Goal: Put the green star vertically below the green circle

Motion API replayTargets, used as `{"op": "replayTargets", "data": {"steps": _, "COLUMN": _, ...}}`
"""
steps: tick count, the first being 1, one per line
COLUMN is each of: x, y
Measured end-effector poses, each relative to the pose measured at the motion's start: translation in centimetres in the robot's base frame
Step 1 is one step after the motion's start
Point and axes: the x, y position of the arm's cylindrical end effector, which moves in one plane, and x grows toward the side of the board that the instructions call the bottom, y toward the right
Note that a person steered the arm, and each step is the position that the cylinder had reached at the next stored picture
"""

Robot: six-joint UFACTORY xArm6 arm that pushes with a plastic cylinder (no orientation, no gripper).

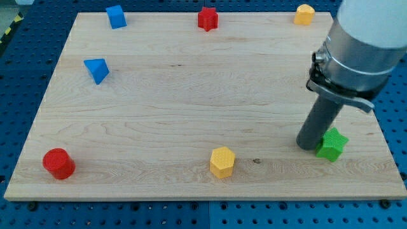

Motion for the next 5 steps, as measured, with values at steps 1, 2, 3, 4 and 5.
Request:
{"op": "replayTargets", "data": {"steps": 1, "x": -2.2, "y": 0.1}}
{"op": "replayTargets", "data": {"steps": 2, "x": -1.2, "y": 0.9}}
{"op": "replayTargets", "data": {"steps": 3, "x": 1.0, "y": 1.7}}
{"op": "replayTargets", "data": {"steps": 4, "x": 1.0, "y": 1.8}}
{"op": "replayTargets", "data": {"steps": 5, "x": 1.1, "y": 2.2}}
